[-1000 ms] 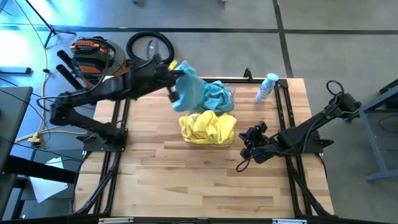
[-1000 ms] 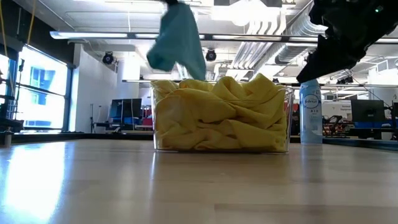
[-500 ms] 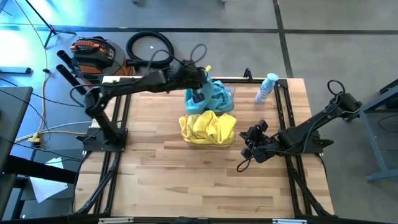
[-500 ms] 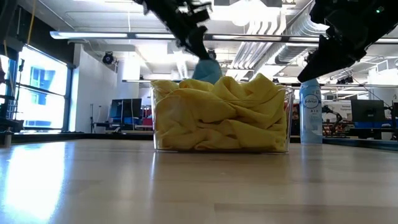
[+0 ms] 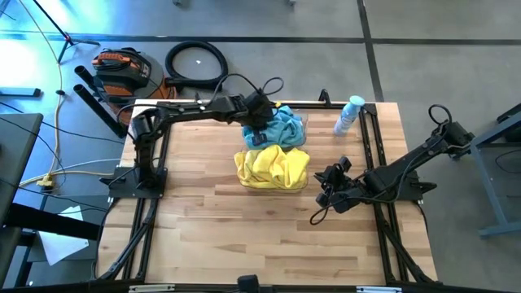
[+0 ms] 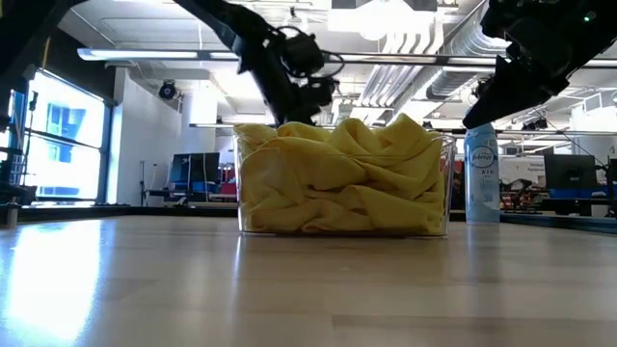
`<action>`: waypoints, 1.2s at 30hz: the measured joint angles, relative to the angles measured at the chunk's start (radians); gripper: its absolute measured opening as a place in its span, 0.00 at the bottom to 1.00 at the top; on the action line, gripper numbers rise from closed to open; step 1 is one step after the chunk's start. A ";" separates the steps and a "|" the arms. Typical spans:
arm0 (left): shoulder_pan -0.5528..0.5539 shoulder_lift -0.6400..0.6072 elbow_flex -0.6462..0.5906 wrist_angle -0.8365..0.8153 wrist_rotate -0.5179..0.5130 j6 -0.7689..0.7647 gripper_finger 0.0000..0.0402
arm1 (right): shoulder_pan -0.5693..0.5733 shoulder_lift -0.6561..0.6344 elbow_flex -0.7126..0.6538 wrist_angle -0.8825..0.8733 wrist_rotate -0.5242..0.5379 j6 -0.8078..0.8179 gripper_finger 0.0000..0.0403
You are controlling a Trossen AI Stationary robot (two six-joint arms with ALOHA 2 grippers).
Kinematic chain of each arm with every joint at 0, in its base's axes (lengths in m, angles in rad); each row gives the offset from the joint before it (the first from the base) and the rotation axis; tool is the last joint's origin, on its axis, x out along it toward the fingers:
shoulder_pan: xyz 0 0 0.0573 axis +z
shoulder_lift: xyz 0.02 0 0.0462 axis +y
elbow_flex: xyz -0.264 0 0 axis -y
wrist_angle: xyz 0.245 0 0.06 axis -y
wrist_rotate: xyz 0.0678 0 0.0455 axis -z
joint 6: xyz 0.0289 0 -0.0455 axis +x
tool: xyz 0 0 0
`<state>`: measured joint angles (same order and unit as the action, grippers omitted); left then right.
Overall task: Sort microfiber towel by color & place in baskets
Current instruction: Return to Home Position
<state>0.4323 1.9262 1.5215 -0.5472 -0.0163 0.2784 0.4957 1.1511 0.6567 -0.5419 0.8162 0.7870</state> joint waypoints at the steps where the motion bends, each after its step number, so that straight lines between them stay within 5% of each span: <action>1: 0.000 0.015 0.000 0.014 -0.004 -0.016 0.00 | 0.000 0.000 0.000 0.000 0.000 0.001 0.07; 6: 0.009 0.081 0.000 0.044 -0.037 -0.107 0.04 | 0.000 0.000 0.000 -0.004 0.000 0.020 0.07; 17: 0.032 0.079 -0.001 0.006 -0.046 -0.198 0.28 | 0.000 0.000 0.000 -0.020 0.000 0.024 0.07; 28: 0.010 -0.110 -0.002 -0.072 -0.126 -0.215 0.30 | 0.000 0.000 0.000 -0.024 0.000 0.024 0.07; 36: -0.028 -0.142 -0.002 0.113 -0.127 -0.231 0.30 | 0.000 0.000 -0.001 -0.024 0.000 0.024 0.07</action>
<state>0.4041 1.7841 1.5199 -0.4346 -0.1429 0.0479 0.4955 1.1511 0.6559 -0.5657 0.8162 0.8112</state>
